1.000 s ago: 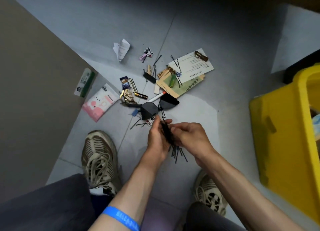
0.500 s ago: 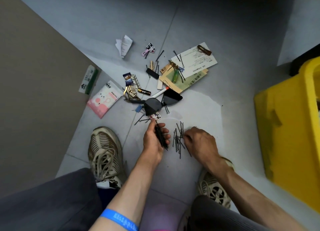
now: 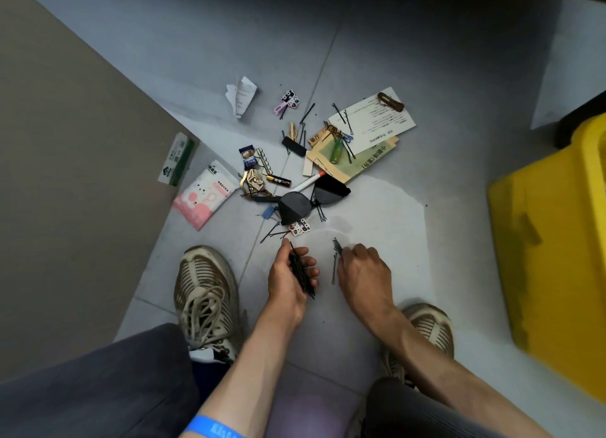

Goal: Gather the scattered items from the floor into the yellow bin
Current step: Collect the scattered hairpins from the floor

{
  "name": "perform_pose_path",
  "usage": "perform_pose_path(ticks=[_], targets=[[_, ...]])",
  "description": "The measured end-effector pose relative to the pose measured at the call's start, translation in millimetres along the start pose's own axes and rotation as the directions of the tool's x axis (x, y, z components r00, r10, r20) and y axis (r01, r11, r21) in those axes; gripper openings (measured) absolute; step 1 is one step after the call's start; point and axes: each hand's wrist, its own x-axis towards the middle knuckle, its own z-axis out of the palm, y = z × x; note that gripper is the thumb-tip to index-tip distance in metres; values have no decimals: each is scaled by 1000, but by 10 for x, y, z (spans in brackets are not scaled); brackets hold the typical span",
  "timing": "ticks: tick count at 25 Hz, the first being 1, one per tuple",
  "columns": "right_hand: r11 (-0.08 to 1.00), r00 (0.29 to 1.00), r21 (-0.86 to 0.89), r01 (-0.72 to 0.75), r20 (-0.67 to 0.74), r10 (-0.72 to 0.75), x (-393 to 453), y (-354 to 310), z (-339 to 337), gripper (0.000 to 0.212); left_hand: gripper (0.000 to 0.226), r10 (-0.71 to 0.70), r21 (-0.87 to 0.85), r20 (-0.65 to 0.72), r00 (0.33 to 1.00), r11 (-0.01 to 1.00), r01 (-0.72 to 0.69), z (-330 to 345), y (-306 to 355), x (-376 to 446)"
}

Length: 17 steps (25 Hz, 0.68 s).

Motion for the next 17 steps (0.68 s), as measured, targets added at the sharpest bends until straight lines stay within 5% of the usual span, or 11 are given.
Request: perform_pose_path(ticks=[17], targets=[[997, 993, 55, -53, 106, 47, 334, -45, -130, 13, 36, 1, -4, 9, 1000, 1000, -1, 27, -51, -37]])
